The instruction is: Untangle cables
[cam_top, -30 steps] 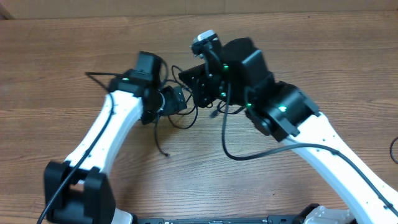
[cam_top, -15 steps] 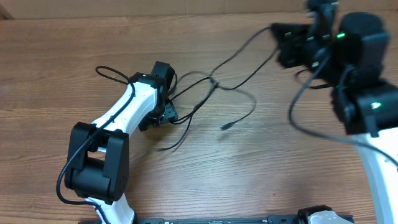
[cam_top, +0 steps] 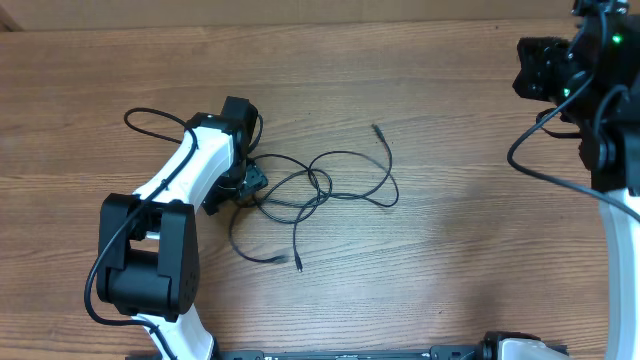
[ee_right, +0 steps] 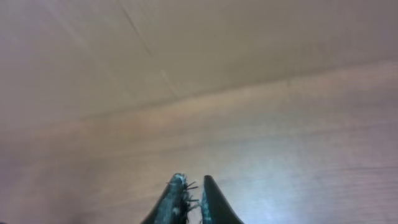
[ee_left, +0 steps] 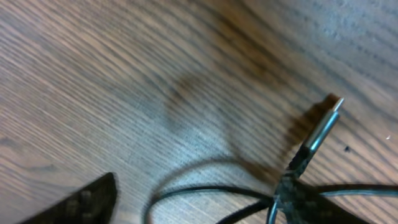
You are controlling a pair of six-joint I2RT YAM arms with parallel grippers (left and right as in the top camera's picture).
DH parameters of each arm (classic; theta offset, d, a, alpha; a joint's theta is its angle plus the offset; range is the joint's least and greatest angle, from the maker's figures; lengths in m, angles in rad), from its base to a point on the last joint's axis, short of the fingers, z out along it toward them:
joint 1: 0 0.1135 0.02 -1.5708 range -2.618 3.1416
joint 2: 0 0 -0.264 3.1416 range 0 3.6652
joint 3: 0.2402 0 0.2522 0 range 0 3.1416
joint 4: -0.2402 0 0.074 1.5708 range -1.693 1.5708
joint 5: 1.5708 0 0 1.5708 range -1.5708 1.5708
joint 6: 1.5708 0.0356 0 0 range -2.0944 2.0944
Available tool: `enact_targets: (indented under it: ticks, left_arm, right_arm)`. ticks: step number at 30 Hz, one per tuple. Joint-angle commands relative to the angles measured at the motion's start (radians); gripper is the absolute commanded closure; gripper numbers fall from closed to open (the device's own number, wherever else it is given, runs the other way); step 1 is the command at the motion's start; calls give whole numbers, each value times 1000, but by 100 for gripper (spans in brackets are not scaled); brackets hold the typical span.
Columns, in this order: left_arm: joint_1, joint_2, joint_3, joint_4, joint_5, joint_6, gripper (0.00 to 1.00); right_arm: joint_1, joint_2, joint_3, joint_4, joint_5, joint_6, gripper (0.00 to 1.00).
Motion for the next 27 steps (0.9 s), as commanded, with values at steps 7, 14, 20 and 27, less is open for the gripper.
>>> enact_targets:
  ticks: [7,14,20,27]
  left_arm:
    - [3,-6,110,-79,133,126,96]
    - [1,-26,373,-212,219,181,96]
    - [1,-27,507,-240,379,284,96]
    - [2,-27,568,-240,547,366,96]
  right_arm:
    - [9,130,25,-177,-152,-11,44]
    - [48,193,23,-263,-262,-12,39]
    - [162,198,-9,-249,-262,-12,32]
    - [332,199,-119,-139,-261,6,0]
